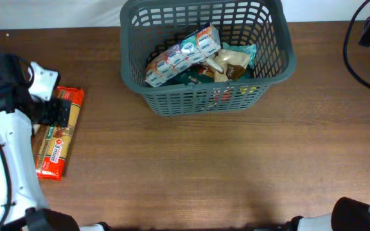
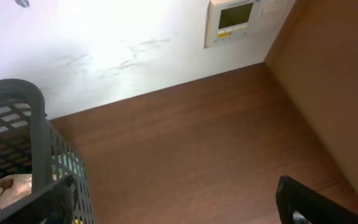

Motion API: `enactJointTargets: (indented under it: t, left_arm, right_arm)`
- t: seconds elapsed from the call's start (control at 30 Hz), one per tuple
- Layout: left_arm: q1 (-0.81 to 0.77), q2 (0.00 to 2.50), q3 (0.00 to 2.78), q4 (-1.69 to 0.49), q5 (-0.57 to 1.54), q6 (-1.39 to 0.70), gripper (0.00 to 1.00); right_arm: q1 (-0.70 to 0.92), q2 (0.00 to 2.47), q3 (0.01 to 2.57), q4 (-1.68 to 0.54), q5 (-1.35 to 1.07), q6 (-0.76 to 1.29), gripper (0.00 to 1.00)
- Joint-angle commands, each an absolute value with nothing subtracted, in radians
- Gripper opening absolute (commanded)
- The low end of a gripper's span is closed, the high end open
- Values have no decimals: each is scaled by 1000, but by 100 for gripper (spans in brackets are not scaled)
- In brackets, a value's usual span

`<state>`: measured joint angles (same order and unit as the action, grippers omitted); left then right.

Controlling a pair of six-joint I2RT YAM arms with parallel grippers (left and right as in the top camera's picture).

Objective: Pack container
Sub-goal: 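Lower the left gripper onto the San Remo spaghetti pack and grasp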

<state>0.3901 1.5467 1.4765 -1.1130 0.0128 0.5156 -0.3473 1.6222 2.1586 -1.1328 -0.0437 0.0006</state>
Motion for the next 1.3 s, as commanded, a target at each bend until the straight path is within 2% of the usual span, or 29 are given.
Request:
enactJointTargets:
  t: [0.0, 0.63, 1.13, 1.27]
  left_arm:
    - [426, 1569, 1433, -1078, 38, 546, 87]
    - [442, 1919, 1429, -990, 12, 591, 87]
    - [520, 2112, 1429, -962, -2, 544, 87]
    - [516, 2136, 1429, -960, 13, 542, 73]
  right_arm:
    - [-354, 1613, 2159, -1131, -49, 9, 99]
    - [-354, 1613, 2159, -1131, -49, 9, 99]
    - [-354, 1613, 2159, -1131, -49, 9, 99]
    - [-354, 1613, 2159, -1131, -49, 9, 99]
